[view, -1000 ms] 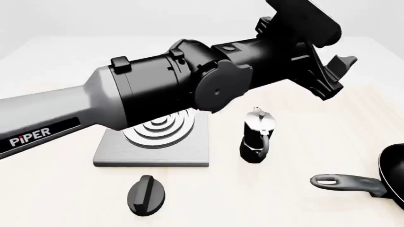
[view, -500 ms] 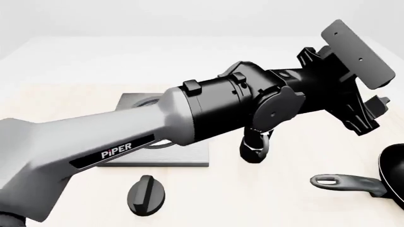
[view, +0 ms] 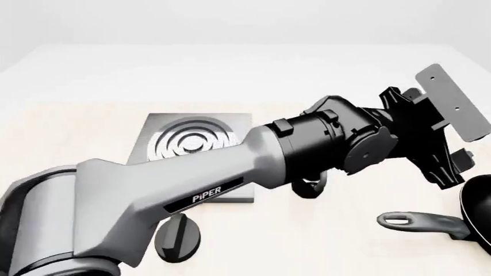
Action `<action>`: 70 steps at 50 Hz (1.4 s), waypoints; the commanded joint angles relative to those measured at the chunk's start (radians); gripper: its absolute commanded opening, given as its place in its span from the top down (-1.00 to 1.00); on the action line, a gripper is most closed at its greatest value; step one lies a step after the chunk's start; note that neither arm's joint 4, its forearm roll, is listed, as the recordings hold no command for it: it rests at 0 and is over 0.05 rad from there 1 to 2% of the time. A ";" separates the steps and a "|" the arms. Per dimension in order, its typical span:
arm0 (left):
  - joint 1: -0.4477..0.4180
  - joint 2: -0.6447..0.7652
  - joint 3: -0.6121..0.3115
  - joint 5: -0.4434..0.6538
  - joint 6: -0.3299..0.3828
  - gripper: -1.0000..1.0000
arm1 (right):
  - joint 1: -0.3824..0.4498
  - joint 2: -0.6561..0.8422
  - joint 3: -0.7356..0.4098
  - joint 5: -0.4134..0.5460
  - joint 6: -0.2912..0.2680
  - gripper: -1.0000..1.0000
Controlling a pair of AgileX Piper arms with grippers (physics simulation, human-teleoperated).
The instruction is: Put the frying pan on the stove.
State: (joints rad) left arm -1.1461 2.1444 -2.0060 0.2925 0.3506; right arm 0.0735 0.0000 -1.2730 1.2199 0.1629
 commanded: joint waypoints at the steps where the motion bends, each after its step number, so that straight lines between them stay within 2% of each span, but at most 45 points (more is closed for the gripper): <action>1: -0.003 0.072 -0.088 0.067 -0.003 -1.00 | 0.000 0.000 0.001 0.000 0.007 -1.00; 19: -0.015 0.137 -0.132 0.111 -0.025 -1.00 | 0.002 0.000 0.000 0.000 0.014 -1.00; 23: -0.012 0.147 -0.138 0.105 -0.053 -1.00 | 0.002 0.000 0.001 0.000 0.016 -1.00; 25: -0.020 0.145 -0.111 0.091 -0.048 -1.00 | 0.002 0.000 0.001 0.000 0.017 -1.00; 46: -0.036 0.167 -0.072 0.051 -0.084 -1.00 | 0.002 0.000 0.002 0.000 0.025 -1.00; 70: -0.040 0.218 -0.066 0.025 -0.101 -1.00 | 0.003 0.000 -0.001 0.000 0.032 -1.00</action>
State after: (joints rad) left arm -1.1840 2.3414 -2.0736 0.3274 0.2558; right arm 0.0765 0.0000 -1.2733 1.2199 0.1921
